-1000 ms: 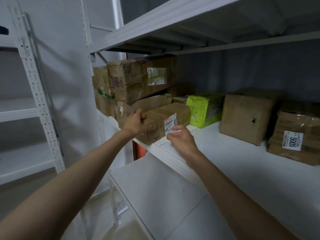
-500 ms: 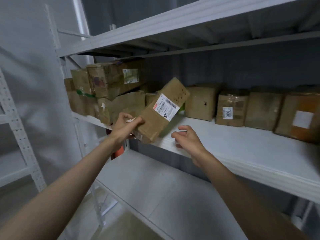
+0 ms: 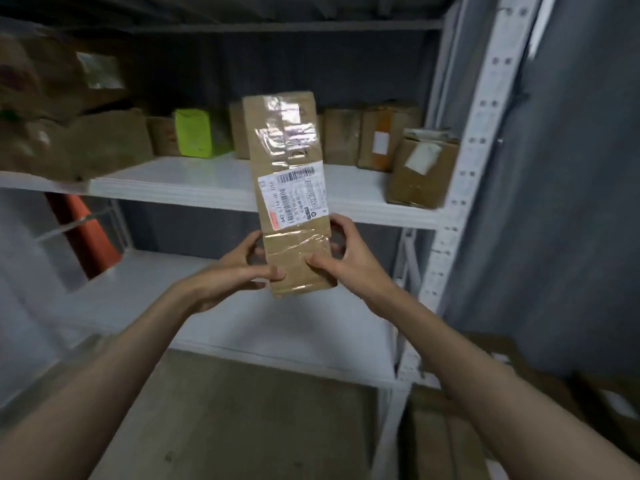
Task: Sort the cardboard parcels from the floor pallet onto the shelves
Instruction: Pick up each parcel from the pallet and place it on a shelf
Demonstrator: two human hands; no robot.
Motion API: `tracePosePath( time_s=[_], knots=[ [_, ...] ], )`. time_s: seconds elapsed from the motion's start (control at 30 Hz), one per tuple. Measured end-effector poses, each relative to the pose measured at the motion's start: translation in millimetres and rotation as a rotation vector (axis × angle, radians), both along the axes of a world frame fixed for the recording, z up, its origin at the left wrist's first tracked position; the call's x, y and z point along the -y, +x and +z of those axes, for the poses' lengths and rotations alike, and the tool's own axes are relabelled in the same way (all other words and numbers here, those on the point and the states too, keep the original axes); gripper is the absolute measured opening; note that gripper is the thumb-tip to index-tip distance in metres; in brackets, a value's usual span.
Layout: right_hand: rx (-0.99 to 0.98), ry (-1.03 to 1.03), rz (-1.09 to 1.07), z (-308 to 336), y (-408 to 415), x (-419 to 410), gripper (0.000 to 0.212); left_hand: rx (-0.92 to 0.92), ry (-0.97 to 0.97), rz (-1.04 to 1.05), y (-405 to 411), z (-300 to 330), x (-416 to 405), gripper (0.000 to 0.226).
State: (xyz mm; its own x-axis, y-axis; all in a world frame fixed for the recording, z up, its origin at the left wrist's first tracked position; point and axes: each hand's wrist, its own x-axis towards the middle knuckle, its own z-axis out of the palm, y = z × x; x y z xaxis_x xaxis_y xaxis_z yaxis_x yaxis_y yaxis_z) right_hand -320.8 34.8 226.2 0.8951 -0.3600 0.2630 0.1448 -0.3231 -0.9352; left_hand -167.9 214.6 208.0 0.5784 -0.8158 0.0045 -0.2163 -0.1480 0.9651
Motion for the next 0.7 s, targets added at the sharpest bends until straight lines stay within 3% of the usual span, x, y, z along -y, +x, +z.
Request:
tracePosePath(
  time_s=[0.33,0.7],
  knots=[
    [0.039,-0.148,-0.307,-1,-213,92,0.077,0.083,-0.013,-0.396,-152,2,146,0.118],
    [-0.053,-0.144,-0.695,-34,-495,228,0.071,0.148,0.054,-0.682,-414,-15,349,0.107]
  ],
)
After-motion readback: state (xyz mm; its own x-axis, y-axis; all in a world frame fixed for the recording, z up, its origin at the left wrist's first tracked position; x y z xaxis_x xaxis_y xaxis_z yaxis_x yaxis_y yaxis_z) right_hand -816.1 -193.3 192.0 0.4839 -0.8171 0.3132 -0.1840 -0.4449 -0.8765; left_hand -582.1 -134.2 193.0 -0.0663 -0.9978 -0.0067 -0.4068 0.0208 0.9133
